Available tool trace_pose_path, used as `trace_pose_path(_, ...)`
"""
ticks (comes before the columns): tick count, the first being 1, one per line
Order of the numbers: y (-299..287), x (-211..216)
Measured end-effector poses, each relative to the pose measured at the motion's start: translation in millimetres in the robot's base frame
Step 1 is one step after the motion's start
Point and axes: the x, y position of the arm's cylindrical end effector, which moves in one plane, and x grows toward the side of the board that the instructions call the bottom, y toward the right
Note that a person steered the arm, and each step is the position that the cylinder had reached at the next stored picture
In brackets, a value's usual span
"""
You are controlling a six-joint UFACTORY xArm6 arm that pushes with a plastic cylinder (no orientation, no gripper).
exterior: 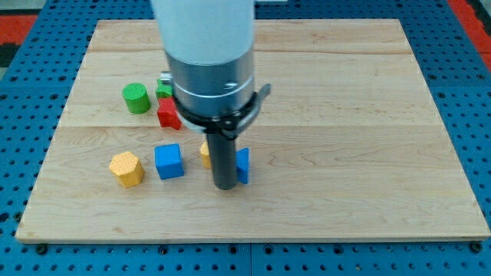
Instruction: Push the triangle into the cube
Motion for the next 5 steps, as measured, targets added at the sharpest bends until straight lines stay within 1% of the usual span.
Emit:
trace_pose_path(2, 22, 3)
trace_pose_path(3, 97, 5)
trace_pose_path(4, 112, -2)
trace_pose_path(5, 44, -17)
